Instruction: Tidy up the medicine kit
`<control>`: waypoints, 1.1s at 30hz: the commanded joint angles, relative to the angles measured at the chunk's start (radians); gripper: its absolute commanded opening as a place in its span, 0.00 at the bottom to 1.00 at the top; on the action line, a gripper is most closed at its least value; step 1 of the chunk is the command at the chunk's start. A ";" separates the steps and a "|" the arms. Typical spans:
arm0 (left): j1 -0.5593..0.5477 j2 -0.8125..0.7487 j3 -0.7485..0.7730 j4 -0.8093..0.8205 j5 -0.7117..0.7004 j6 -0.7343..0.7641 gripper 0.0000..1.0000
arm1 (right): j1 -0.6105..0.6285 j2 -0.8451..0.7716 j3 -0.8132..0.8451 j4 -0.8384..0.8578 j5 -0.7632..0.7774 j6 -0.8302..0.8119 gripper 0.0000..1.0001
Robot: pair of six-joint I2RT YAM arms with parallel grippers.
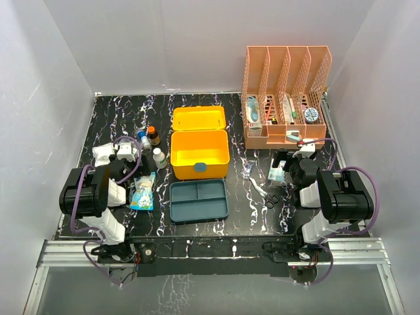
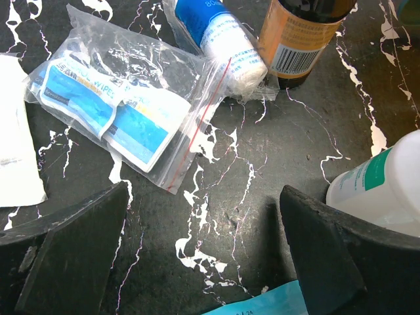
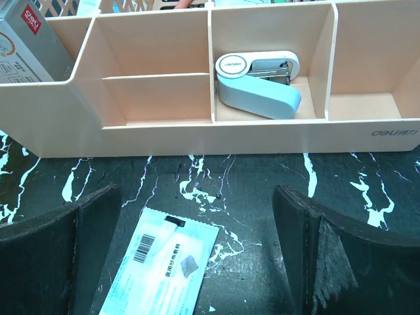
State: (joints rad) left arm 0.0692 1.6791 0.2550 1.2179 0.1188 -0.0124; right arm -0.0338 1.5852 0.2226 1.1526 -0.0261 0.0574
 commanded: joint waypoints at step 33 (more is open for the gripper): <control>0.006 -0.392 0.191 -0.641 0.260 0.139 0.99 | 0.000 -0.172 0.143 -0.298 -0.005 -0.001 0.98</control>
State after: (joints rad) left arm 0.0692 1.3716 0.4030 0.7471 0.2512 0.0460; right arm -0.0338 1.5116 0.2508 1.0142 -0.0223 0.0578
